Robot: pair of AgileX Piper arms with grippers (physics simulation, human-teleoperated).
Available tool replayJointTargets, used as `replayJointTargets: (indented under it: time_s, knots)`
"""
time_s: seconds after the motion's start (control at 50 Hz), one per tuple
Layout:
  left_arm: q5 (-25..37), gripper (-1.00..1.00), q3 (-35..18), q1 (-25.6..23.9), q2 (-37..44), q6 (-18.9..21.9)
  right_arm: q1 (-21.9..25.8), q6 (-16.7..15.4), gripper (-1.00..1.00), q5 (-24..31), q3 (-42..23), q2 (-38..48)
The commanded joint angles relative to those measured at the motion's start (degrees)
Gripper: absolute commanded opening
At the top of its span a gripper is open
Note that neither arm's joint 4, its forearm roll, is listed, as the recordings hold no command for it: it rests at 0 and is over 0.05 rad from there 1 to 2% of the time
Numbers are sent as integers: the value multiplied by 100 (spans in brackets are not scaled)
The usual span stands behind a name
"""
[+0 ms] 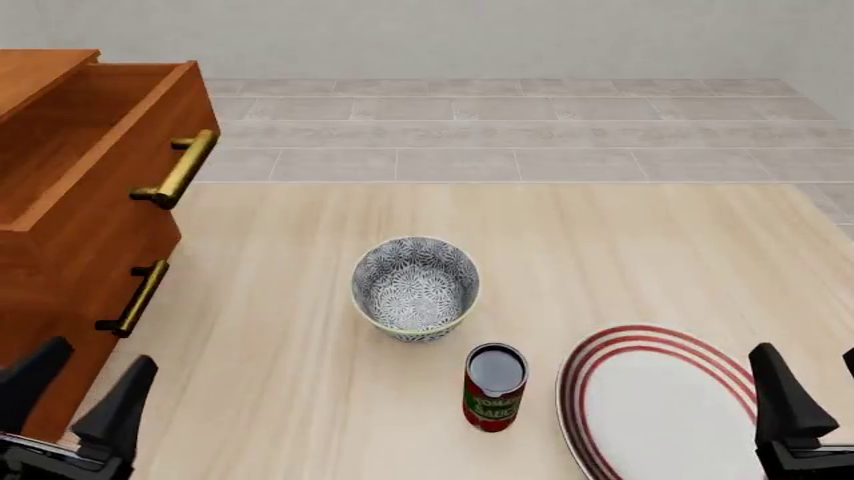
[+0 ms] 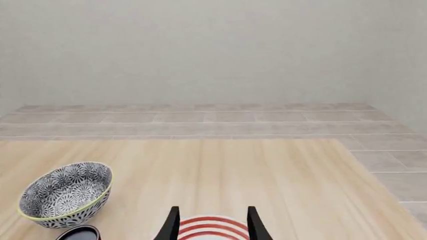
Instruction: Put the bowl on top of the cabinet.
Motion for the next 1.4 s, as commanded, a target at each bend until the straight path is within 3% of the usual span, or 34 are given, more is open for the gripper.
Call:
replayJointTargets:
  time_s: [0.02,0.5,1.06,1.4]
  knots:
    - [-303,100,14,-306,394,38,9,11,100,-7,10,-5]
    - [-1012,100,81,-841,1186,110,15,45,100,-8,-12,7]
    - [-2747,100,7,-1653,3282,-96,-6,54,100,-9,-26,1]
    - [-3017,100,-348,-2100,4054,-202,-10,70,100,2,-37,1]
